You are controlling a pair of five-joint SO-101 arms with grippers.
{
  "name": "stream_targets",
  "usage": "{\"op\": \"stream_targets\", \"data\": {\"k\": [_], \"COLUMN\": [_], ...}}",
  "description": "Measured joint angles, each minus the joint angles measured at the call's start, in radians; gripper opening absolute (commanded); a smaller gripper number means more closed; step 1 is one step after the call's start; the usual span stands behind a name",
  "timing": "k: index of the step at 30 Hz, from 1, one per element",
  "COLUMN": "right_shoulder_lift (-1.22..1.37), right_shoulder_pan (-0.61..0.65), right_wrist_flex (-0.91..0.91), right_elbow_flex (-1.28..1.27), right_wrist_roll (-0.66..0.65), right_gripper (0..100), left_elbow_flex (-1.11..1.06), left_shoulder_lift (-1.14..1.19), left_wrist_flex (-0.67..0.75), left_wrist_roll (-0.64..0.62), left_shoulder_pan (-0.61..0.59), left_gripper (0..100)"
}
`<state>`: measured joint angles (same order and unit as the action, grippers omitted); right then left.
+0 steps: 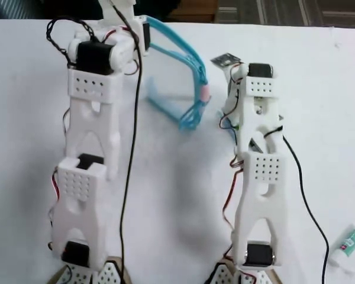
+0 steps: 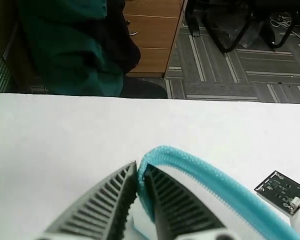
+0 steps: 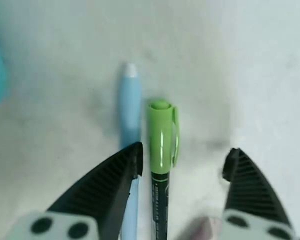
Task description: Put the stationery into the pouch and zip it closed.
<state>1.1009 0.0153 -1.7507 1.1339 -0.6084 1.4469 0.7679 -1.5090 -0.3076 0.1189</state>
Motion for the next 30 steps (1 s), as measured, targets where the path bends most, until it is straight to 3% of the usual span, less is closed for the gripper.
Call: {"op": "stream_targets", "data": {"k": [10,16,21,30], "right_shoulder_lift": [0.038,0.089,0.089,0.078], "right_shoulder_pan": [0.018,-0.002,-0.005,-0.008], "right_wrist_flex": [0.000,0.000,0.000,-0.002], "right_elbow_flex": [0.005,0.006,0.006,0.084], "right_wrist_roll": [0.000,-0.072,-0.081,-0.083], "right_gripper": [13.3,13.3,0.8,1.7], "left_elbow_flex": [0.000,0.000,0.000,0.000], "left_shoulder_lift": [0.000,0.000,0.000,0.000], "left_wrist_flex": [0.000,0.000,0.000,0.000], "left_wrist_roll": [0.000,0.000,0.000,0.000], "left_shoulder_pan": [0.000,0.000,0.000,0.000], "left_gripper": [2,2,2,2]}}
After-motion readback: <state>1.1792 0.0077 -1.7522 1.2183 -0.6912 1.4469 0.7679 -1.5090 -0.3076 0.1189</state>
